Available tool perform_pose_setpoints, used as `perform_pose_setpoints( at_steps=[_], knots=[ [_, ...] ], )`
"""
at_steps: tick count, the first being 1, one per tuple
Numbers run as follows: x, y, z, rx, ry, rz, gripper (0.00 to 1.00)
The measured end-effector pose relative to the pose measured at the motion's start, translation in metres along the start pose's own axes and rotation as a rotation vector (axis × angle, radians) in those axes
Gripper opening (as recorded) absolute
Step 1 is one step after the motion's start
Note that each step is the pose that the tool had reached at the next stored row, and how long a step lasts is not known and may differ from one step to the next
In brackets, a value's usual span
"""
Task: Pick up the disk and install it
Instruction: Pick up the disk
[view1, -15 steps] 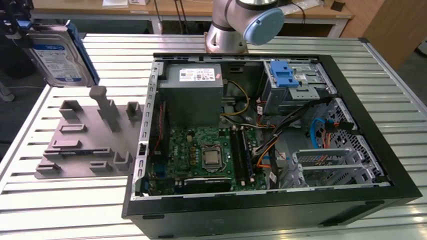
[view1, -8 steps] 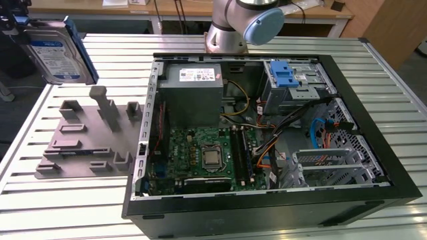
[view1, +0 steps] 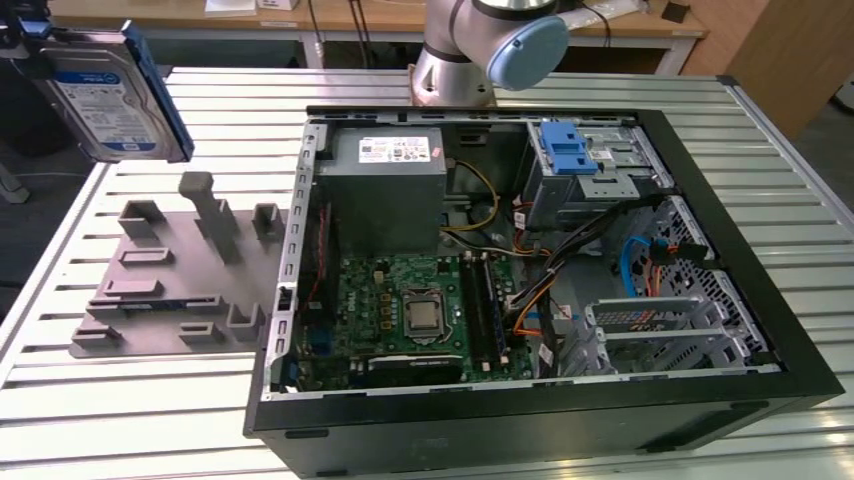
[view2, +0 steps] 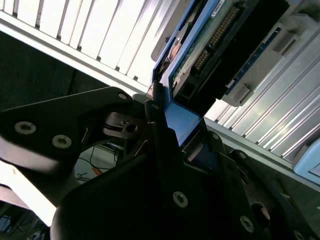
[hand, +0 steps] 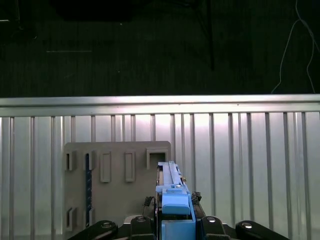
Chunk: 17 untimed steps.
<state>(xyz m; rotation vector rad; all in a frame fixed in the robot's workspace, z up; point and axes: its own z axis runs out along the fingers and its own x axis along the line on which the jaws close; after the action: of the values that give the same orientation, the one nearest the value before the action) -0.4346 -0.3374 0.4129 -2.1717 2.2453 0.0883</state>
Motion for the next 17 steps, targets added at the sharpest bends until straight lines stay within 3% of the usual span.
perform_pose_setpoints(
  at_steps=[17],
  knots=[
    [-0.0009,0.0005,-0.0179,-0.0001,-0.0012,0.000,0.36]
  ],
)
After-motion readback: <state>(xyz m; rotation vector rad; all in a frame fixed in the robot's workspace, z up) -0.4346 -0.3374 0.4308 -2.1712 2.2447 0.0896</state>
